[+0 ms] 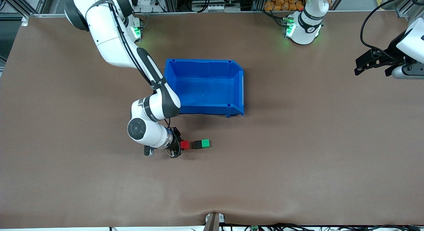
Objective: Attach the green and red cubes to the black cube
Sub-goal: 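Lower the red cube against the black cube's free side with the right gripper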
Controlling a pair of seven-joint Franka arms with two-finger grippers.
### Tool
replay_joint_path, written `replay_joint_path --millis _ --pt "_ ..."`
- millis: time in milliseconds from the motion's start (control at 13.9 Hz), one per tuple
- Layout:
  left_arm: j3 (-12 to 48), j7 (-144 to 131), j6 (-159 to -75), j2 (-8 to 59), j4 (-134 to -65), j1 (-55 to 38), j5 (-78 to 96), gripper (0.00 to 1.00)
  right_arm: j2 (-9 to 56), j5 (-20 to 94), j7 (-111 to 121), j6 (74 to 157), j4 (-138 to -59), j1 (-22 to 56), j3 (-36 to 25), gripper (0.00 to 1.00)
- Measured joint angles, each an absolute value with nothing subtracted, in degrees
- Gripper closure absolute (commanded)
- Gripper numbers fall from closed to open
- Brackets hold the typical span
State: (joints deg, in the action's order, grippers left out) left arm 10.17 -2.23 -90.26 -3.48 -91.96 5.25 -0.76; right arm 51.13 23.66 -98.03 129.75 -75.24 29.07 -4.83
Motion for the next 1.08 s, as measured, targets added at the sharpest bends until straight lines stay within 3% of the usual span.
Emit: replay_joint_path --millis 1080 --pt "9.4 -2.2 -90.3 -3.5 -91.9 5.5 -0.8 0.0 53.8 23.7 -98.6 132.4 -74.1 30.2 -4.7 1.0"
